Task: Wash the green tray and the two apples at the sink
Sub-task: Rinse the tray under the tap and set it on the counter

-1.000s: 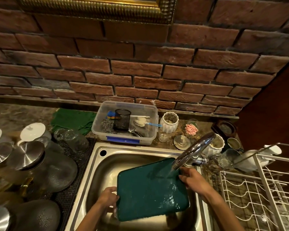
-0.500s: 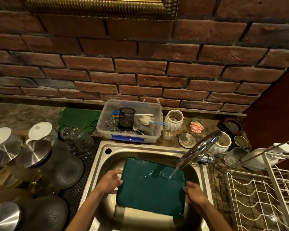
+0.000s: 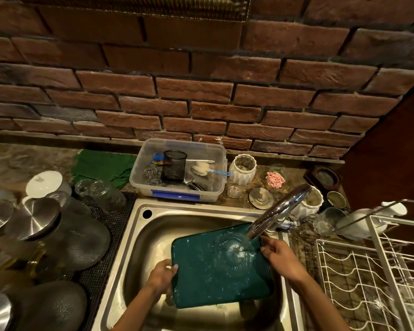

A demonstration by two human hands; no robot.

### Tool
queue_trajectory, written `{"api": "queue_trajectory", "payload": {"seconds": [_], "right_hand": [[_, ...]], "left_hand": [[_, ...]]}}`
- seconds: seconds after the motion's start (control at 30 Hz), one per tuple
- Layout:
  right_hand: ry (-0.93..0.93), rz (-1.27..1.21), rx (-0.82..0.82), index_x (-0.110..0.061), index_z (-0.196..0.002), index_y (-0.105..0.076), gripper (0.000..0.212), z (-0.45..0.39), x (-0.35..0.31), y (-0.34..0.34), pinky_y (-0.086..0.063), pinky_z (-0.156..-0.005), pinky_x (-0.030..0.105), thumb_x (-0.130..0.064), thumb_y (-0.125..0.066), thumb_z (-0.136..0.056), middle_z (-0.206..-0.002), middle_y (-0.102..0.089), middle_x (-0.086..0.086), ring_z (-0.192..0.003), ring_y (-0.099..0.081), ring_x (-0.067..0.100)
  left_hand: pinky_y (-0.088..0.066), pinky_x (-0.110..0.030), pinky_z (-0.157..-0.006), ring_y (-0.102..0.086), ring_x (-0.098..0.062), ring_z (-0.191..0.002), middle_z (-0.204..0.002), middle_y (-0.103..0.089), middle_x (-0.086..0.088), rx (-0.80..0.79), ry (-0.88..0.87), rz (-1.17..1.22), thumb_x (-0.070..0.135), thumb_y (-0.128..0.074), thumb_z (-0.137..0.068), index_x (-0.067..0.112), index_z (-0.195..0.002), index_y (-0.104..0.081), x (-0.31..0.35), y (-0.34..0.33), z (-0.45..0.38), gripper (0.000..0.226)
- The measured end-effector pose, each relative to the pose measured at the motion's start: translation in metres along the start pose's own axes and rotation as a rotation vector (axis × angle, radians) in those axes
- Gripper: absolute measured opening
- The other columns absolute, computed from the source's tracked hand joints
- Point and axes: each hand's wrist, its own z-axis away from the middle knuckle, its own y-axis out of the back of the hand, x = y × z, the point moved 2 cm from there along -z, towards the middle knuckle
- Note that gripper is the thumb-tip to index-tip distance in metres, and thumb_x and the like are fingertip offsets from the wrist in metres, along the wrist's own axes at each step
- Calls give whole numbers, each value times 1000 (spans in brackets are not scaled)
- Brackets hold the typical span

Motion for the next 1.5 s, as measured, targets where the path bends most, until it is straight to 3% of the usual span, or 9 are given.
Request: {"api": "queue_trajectory", "payload": {"seconds": [0.13, 0.27, 0.47, 0.63, 0.77, 0.87, 1.1, 1.33, 1.5], "right_hand": [[-82, -10, 15, -9, -122, -63, 30, -2, 14, 5, -59, -72, 24, 0, -43, -101, -104, -74, 5, -92, -71, 16], [-199, -30, -6, -11, -115, -65, 28, -5, 36, -2, -56, -55, 22, -1, -42, -102, -90, -76, 0, -76, -73, 11], [-281, -132, -4, -10, -127, -63, 39, -12, 66, -23, -59, -73, 37, 4, -37, -101, -101, -77, 9, -93, -73, 26], [-240, -199, 48, -10, -139, -51, 40, -6, 59, -25, -48, -102, 58, 0, -38, -102, -125, -68, 17, -117, -61, 46], [-162, -274, 87, -3, -131, -57, 31, -1, 45, -9, -60, -70, 35, -7, -46, -102, -103, -74, 17, -86, -72, 29], [-95, -233, 233, -5, -141, -46, 43, -4, 35, 19, -52, -68, 24, -10, -52, -99, -122, -62, 17, -94, -64, 23], [26, -338, 391, -34, -156, -14, 87, -19, 8, 60, -39, -110, 62, 3, -59, -91, -154, -39, 18, -136, -45, 37], [39, -250, 399, -49, -154, -9, 95, -14, 10, 49, -34, -109, 69, 10, -49, -92, -162, -29, 7, -140, -42, 35], [25, -209, 349, -34, -157, -10, 82, -6, 16, 53, -52, -90, 48, 4, -49, -96, -159, -32, 14, -133, -48, 41]], "left_hand": [[-48, -22, -47, -63, -19, -69, -88, -69, -13, -94, -36, 4, 10, -45, -105, 3, -106, -64, 3, 6, 11, 21], [-42, -24, -59, -61, -16, -75, -87, -70, -7, -180, -21, 1, 21, -46, -105, 6, -117, -64, 6, 24, 20, 26], [-62, -40, -78, -71, -36, -106, -118, -71, -23, -265, -103, 384, 15, -50, -103, 10, -124, -63, 5, 32, 18, 25], [-60, -37, -71, -73, -29, -89, -110, -75, -22, -191, -154, 320, 13, -42, -107, 10, -125, -60, 4, 24, 24, 26], [-58, -27, -51, -74, -21, -67, -87, -78, -17, -108, -165, 343, 5, -40, -106, 8, -113, -64, 4, 14, 28, 25], [-58, -28, -51, -73, -22, -64, -83, -78, -16, -108, -163, 365, 4, -39, -105, 9, -108, -66, 7, 9, 31, 28], [-59, -33, -59, -69, -25, -75, -92, -77, -16, -90, -159, 346, 7, -34, -107, 11, -114, -65, 16, 12, 32, 33], [-63, -38, -64, -76, -27, -80, -97, -78, -17, -89, -150, 390, 6, -34, -107, 14, -115, -66, 16, 7, 37, 33], [-60, -52, -75, -73, -30, -73, -91, -78, -18, -92, -155, 375, 9, -34, -107, 16, -111, -68, 18, 3, 41, 34]]}}
